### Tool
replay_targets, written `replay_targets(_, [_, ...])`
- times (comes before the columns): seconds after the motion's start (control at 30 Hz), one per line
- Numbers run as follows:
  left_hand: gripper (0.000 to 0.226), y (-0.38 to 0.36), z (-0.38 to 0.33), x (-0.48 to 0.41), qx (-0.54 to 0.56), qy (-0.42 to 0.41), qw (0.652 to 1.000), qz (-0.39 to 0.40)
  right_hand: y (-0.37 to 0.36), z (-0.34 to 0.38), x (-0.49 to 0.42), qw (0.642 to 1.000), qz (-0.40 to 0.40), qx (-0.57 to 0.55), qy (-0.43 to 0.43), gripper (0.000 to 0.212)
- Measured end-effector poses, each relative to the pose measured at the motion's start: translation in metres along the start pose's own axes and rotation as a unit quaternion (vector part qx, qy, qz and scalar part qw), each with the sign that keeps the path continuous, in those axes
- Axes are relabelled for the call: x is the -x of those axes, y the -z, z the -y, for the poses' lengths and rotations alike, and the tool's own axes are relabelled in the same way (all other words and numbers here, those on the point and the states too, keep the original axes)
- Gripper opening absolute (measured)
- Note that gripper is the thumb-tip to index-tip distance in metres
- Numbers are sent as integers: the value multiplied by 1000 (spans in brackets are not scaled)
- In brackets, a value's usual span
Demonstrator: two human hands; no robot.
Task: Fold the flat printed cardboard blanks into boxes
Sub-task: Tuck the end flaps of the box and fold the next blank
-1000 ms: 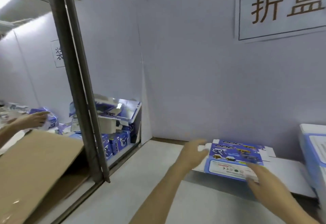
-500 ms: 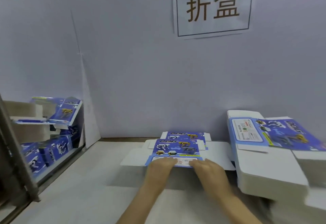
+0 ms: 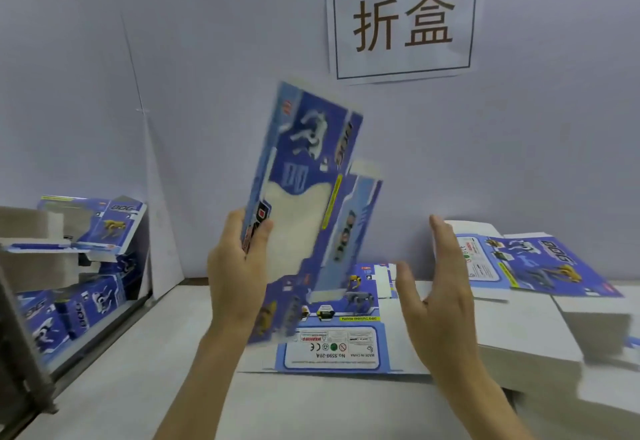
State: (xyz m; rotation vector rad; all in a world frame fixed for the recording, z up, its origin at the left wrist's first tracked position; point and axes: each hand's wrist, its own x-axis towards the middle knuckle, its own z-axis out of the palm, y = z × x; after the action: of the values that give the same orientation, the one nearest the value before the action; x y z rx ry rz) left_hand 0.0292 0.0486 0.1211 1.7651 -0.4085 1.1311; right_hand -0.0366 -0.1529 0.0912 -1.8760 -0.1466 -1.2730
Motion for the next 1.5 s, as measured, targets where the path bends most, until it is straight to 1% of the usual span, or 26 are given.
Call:
replay_targets(0.03, [10, 0, -12, 2, 66, 43, 997, 13, 3, 5, 0, 996, 36, -48, -70, 55])
replay_targets(0.1, [6, -1, -31, 12, 162, 119, 978, 62, 8, 12, -1, 961, 92, -195, -171, 51])
replay_targets(0.13, [5, -1, -37, 18, 199, 153, 964, 83, 12, 11, -1, 949, 90, -242, -183, 47])
replay_targets(0.23, [19, -7, -45, 35, 272, 227, 928, 119, 20, 6, -4, 941, 68, -275, -186, 43])
replay_targets(0.33, [33, -15, -45, 40, 276, 262, 915, 135, 23, -1, -5, 935, 80, -277, -205, 37])
replay_targets(0.47, [55, -20, -37, 42, 237, 284, 918, 145, 24, -1, -6, 940, 109, -248, -207, 57])
replay_targets(0.53, [61, -23, -37, 42, 270, 307, 898, 159, 22, 1, -4, 920, 146, -290, -219, 63])
replay_targets(0.6, [65, -43, -46, 58, 283, 300, 885, 216, 15, 8, 2, 887, 217, -330, -238, 64])
replay_targets(0.63, [62, -35, -32, 67, 292, 339, 873, 196, 9, 12, 8, 885, 255, -313, -232, 62])
replay_targets(0.67, [59, -40, -39, 68, 243, 385, 850, 264, 3, 16, 13, 892, 274, -286, -219, 56])
replay_targets(0.7, [57, -51, -39, 75, 74, 387, 867, 306, 0, 19, 15, 906, 269, -260, -199, 48])
replay_targets(0.73, [52, -53, -37, 71, 100, 393, 876, 261, 1, 20, 14, 919, 250, -243, -182, 42])
replay_targets(0.77, [47, -42, -33, 61, 265, 468, 801, 264, 5, 16, 9, 928, 226, -238, -173, 40])
replay_targets(0.8, [48, -36, -43, 60, 301, 440, 785, 315, 13, 11, 4, 930, 208, -247, -177, 38])
replay_targets(0.83, [53, -37, -49, 55, 311, 374, 825, 288, 22, 6, -3, 921, 206, -269, -195, 33])
replay_targets(0.87, [60, -22, -38, 44, 306, 341, 855, 243, 32, 2, -8, 903, 217, -298, -221, 23])
replay_targets(0.9, [71, -15, -32, 40, 319, 313, 858, 252, 39, -3, -11, 884, 231, -317, -254, 13])
replay_targets(0.97, [100, -9, -34, 38, 322, 301, 836, 326, 46, -9, -13, 865, 255, -317, -294, 11])
replay_targets(1.03, [115, -11, -35, 42, 294, 303, 843, 333, 46, -13, -12, 856, 263, -311, -317, 10])
replay_targets(1.07, [114, -11, -36, 42, 276, 305, 856, 312, 43, -14, -11, 857, 251, -316, -321, 8])
replay_targets(1.13, [96, -13, -35, 41, 238, 312, 884, 256, 41, -16, -11, 861, 226, -321, -322, 6])
replay_targets(1.23, [77, -20, -34, 43, 199, 302, 907, 214, 41, -21, -12, 859, 241, -320, -319, 39])
replay_targets(1.3, [68, -22, -31, 43, 170, 291, 923, 186, 42, -21, -12, 858, 226, -324, -328, 38])
replay_targets(1.37, [61, -22, -30, 44, 164, 289, 928, 169, 41, -23, -12, 852, 212, -331, -345, 31])
replay_targets(1.43, [58, -22, -30, 45, 169, 295, 927, 161, 41, -24, -10, 851, 213, -322, -355, 42])
replay_targets(1.5, [56, -22, -29, 45, 169, 297, 925, 167, 41, -23, -11, 849, 223, -324, -352, 43])
